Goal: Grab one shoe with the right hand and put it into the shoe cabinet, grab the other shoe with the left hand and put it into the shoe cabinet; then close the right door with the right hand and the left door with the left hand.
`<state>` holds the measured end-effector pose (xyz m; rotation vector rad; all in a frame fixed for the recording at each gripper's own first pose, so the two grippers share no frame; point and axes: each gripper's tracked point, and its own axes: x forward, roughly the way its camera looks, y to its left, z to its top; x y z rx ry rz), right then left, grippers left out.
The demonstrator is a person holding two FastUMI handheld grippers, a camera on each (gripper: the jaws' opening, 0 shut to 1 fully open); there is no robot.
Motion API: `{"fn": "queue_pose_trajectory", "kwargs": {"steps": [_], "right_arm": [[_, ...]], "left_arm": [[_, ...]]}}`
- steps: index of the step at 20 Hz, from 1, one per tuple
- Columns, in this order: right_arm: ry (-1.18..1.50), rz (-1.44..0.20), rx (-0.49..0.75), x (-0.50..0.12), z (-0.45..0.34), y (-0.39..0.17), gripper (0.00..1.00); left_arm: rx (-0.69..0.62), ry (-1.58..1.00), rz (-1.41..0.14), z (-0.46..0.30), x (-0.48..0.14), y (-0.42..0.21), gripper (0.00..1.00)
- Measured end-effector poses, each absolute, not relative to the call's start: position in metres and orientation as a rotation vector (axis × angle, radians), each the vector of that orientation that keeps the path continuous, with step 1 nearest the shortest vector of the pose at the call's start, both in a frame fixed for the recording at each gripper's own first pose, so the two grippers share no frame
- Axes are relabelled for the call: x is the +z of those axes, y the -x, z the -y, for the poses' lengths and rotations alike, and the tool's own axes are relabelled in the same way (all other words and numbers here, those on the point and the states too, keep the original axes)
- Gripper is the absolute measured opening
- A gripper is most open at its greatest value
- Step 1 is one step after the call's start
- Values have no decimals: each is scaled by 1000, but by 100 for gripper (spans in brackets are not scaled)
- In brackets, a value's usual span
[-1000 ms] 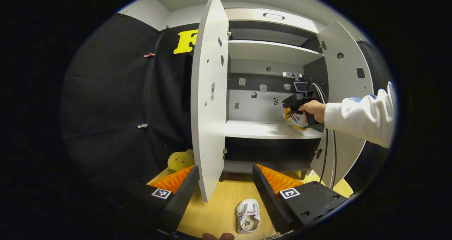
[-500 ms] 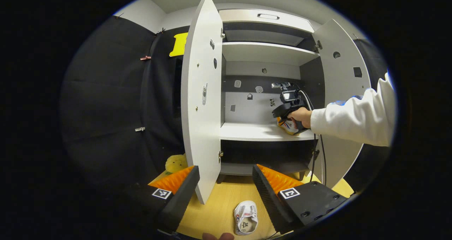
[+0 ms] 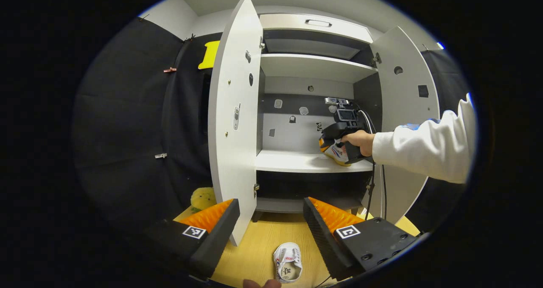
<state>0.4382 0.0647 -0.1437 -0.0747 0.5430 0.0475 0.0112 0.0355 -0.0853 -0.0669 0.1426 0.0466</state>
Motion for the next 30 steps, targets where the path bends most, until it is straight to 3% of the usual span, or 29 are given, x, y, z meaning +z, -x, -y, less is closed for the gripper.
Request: {"fn": "queue_pose_trajectory", "kwargs": {"steps": [2, 8, 13, 21, 25, 30], "right_arm": [[83, -500, 42, -131, -66, -424, 99], [-24, -284, 61, -69, -72, -364, 98], [-75, -144, 101, -29, -71, -268, 98], [-66, -66, 107, -10, -45, -124, 98], [-79, -49, 106, -8, -26, -80, 98], [-19, 0, 82, -1, 0, -50, 98]], "left_arm": [[36, 74, -138, -33, -84, -8, 95], [34, 74, -112, -38, -77, 1, 95], [48, 76, -86, -48, -75, 3, 95], [6, 75, -56, -35, -99, -1, 95], [-44, 38, -114, -24, -150, -3, 95], [-125, -4, -323, -4, -257, 11, 95]]}}
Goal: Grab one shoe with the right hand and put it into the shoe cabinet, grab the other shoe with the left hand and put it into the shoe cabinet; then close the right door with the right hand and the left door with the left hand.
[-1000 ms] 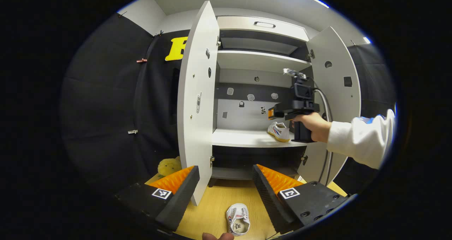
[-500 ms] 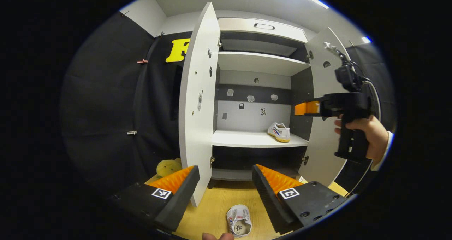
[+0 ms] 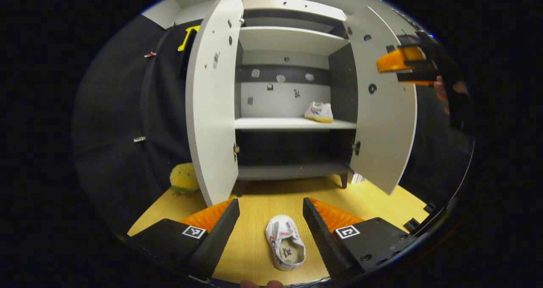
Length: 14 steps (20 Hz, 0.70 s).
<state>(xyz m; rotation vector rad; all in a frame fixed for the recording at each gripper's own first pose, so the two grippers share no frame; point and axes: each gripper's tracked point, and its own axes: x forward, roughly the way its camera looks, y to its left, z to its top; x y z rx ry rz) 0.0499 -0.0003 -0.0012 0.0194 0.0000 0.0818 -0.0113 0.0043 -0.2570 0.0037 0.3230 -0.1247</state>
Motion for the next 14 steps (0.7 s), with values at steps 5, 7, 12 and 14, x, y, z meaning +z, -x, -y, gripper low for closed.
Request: {"fn": "queue_pose_trajectory", "kwargs": {"steps": [5, 7, 12, 14], "right_arm": [[-45, 8, 56, 11, 21, -39, 98], [-57, 12, 48, 17, 29, -35, 98], [-38, 20, 7, 25, 51, -28, 98], [-27, 26, -19, 29, 62, -27, 98]], "left_arm": [[-163, -48, -504, 2, -355, 13, 95], [-162, -40, -565, 3, -383, 1, 94], [-129, -59, -620, -1, -433, -32, 90], [-111, -70, -613, -2, -441, -48, 82]]}}
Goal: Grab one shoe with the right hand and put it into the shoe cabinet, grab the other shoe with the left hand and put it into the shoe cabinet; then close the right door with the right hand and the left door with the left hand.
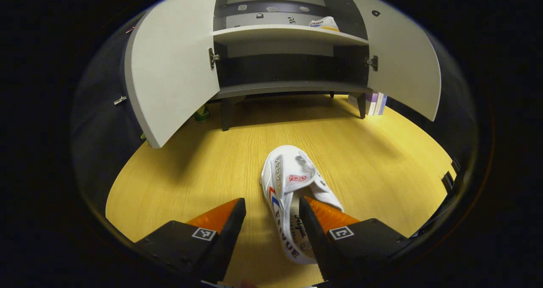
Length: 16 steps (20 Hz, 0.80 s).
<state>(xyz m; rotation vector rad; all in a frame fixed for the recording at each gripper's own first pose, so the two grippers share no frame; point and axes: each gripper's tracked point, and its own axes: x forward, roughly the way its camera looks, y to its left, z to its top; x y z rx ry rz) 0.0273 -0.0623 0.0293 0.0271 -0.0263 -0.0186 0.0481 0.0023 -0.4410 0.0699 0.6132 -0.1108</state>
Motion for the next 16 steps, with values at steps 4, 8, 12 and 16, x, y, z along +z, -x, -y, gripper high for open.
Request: {"fn": "queue_pose_trajectory", "kwargs": {"steps": [4, 8, 12, 16], "right_arm": [[-29, 18, -67, 31, 80, -23, 98], [-26, 12, -114, 30, 98, -26, 98], [-20, 11, -138, 30, 107, -28, 98], [-17, 17, -140, 32, 113, -26, 98]], "left_arm": [[-108, -57, -593, -1, -448, -73, 73], [-109, -57, -604, 7, -458, -90, 55], [-64, -106, -637, -6, -465, -95, 22], [-69, -52, -714, -5, -461, -92, 10]]}}
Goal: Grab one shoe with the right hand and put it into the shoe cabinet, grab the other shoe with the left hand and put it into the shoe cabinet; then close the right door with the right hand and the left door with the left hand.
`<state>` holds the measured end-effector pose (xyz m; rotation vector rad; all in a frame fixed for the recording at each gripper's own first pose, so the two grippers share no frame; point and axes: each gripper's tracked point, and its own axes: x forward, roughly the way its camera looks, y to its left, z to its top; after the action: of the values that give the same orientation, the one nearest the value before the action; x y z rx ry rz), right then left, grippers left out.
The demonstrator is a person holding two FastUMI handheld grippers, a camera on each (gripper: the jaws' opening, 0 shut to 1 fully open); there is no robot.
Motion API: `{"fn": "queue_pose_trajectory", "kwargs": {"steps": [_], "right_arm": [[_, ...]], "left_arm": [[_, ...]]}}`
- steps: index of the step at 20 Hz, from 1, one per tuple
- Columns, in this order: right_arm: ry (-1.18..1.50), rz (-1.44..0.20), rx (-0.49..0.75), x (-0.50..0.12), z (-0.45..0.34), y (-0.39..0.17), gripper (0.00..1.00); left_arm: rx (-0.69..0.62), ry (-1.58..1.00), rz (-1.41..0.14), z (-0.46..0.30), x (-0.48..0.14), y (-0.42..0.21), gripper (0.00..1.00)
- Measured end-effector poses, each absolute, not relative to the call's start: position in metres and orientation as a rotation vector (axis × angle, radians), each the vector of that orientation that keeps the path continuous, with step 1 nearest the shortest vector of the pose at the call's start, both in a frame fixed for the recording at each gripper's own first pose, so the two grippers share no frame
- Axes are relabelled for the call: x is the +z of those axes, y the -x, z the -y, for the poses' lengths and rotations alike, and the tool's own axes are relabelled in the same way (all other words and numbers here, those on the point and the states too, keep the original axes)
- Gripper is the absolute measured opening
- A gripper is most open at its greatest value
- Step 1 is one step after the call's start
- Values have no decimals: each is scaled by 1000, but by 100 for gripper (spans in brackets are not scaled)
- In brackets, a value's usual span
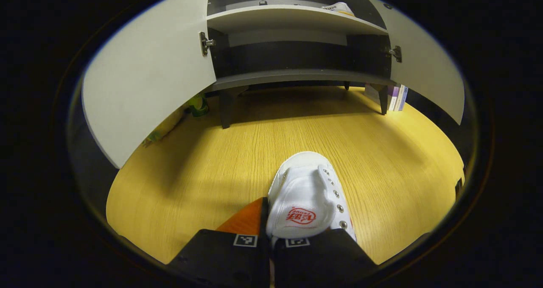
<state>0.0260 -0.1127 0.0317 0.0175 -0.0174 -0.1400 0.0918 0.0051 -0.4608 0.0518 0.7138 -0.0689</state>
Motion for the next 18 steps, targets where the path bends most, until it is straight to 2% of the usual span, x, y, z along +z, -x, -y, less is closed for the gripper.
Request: {"fn": "queue_pose_trajectory", "kwargs": {"steps": [6, 11, 18], "right_arm": [[-55, 6, -108, 31, 120, -19, 98], [-72, -9, -88, 28, 131, -12, 98], [-96, -7, -81, 26, 151, -11, 99]], "left_arm": [[-64, 13, -726, 4, -414, -73, 9], [28, 21, -575, 1, -314, -74, 9], [78, 120, -523, 5, -191, -120, 9]]}}
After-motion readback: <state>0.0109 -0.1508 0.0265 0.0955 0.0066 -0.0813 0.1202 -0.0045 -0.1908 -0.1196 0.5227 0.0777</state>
